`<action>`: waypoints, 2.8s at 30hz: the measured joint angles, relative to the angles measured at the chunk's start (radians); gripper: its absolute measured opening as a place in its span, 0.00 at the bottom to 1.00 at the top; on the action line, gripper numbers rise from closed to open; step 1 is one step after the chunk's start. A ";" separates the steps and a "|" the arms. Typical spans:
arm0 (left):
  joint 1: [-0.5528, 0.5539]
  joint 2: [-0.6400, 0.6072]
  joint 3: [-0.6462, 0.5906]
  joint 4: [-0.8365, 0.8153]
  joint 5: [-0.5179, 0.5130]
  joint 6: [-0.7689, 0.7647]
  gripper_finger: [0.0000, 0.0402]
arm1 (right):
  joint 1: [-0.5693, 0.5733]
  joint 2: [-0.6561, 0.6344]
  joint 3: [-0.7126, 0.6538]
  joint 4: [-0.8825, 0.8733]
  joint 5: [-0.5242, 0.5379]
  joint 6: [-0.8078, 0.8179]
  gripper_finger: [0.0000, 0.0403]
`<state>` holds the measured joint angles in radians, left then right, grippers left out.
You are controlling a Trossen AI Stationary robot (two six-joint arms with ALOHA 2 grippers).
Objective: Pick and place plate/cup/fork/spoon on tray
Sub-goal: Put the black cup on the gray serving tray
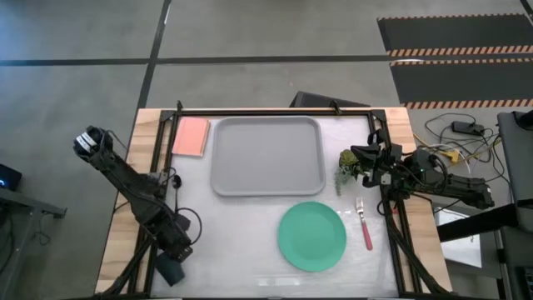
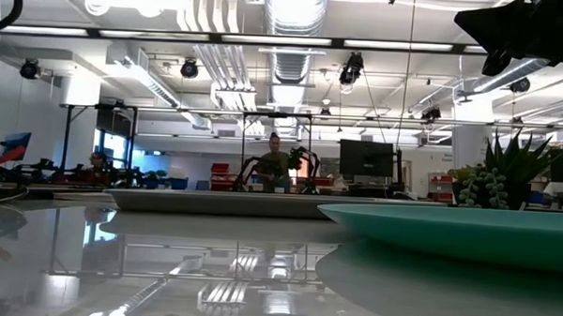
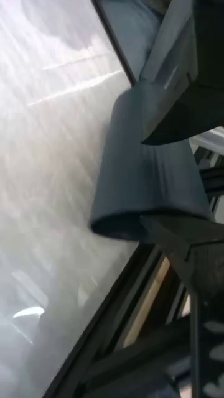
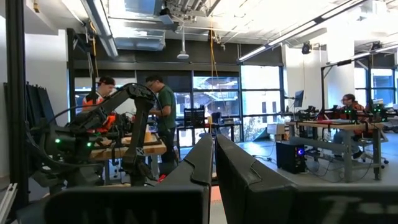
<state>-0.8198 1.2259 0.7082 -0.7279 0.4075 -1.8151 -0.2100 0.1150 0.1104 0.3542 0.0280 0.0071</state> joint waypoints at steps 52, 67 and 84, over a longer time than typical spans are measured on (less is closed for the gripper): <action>1.222 0.319 0.569 0.021 -0.753 1.799 0.00 | 0.000 0.000 0.000 -0.010 -0.001 0.043 0.02; 1.332 0.328 0.363 0.353 -0.730 1.850 0.00 | 0.000 0.006 0.000 -0.088 -0.002 0.084 0.02; 1.332 0.322 0.301 0.430 -0.757 1.795 0.05 | 0.000 0.006 0.000 -0.088 -0.001 0.075 0.02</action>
<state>0.5125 1.5483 1.0090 -0.2983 -0.3492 -0.0204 -0.2100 0.1207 0.1101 0.2665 0.0267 0.0817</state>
